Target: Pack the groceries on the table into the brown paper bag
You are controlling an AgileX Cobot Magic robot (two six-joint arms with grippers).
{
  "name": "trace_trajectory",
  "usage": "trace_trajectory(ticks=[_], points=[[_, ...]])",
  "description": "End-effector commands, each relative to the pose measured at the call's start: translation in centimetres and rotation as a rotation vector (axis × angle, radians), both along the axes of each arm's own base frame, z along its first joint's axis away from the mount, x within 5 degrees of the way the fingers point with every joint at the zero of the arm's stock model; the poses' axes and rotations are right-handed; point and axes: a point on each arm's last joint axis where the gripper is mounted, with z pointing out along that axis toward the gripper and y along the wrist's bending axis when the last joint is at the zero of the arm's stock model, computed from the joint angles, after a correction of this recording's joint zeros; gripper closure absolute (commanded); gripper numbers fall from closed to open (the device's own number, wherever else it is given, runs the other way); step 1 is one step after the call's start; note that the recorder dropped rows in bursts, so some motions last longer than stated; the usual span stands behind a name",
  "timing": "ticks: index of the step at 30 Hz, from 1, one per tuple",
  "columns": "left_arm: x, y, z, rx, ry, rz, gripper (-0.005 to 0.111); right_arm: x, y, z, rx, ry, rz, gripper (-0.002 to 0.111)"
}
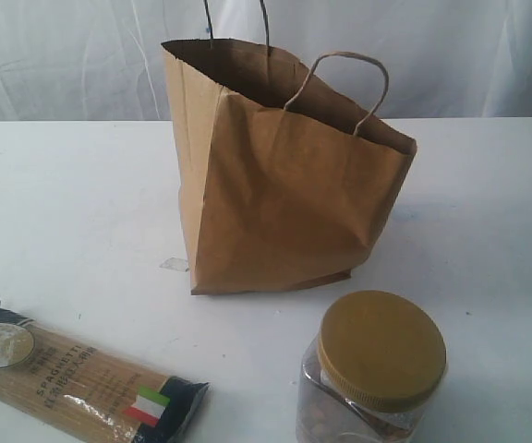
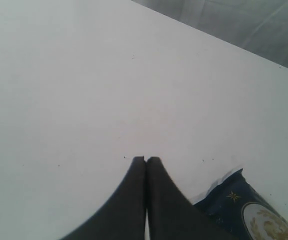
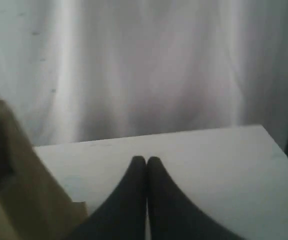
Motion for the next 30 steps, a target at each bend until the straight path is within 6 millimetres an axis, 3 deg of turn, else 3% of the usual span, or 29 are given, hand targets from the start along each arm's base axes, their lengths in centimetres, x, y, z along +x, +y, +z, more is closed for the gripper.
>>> trace_trajectory(ticks=[1, 7, 12, 17, 19, 21, 22, 25, 28, 30], points=[[0.0, 0.0, 0.0, 0.010, -0.002, 0.000, 0.107, 0.3, -1.2, -2.5, 0.083, 0.067, -0.135, 0.108], [0.0, 0.0, 0.0, 0.010, -0.002, 0.000, 0.107, 0.0, -2.4, -4.3, 0.079, 0.096, -0.277, 0.108], [0.0, 0.0, 0.0, 0.010, -0.002, 0.000, 0.107, 0.3, -2.4, -6.2, 0.130, 0.179, -0.280, 0.108], [0.0, 0.0, 0.0, 0.010, -0.002, 0.000, 0.107, 3.0, -3.5, -8.0, -0.019, 0.373, -0.364, 0.108], [0.0, 0.0, 0.0, 0.010, -0.002, 0.000, 0.107, 4.8, -3.1, -8.7, -0.102, 0.462, -0.273, 0.108], [0.0, 0.0, 0.0, 0.010, -0.002, 0.000, 0.107, 6.8, -1.5, -10.0, -0.074, 0.570, -0.069, 0.108], [0.0, 0.0, 0.0, 0.010, -0.002, 0.000, 0.107, 7.2, -1.3, -10.4, -0.060, 0.599, -0.048, 0.108], [0.0, 0.0, 0.0, 0.010, -0.002, 0.000, 0.107, 8.5, -3.6, -13.4, -0.010, 0.759, -0.333, 0.108], [0.0, 0.0, 0.0, 0.010, -0.002, 0.000, 0.107, 9.3, -3.1, -13.8, 0.025, 0.784, -0.281, 0.108], [0.0, 0.0, 0.0, 0.010, -0.002, 0.000, 0.107, 10.0, -1.6, -12.5, 0.017, 0.735, -0.085, 0.108]])
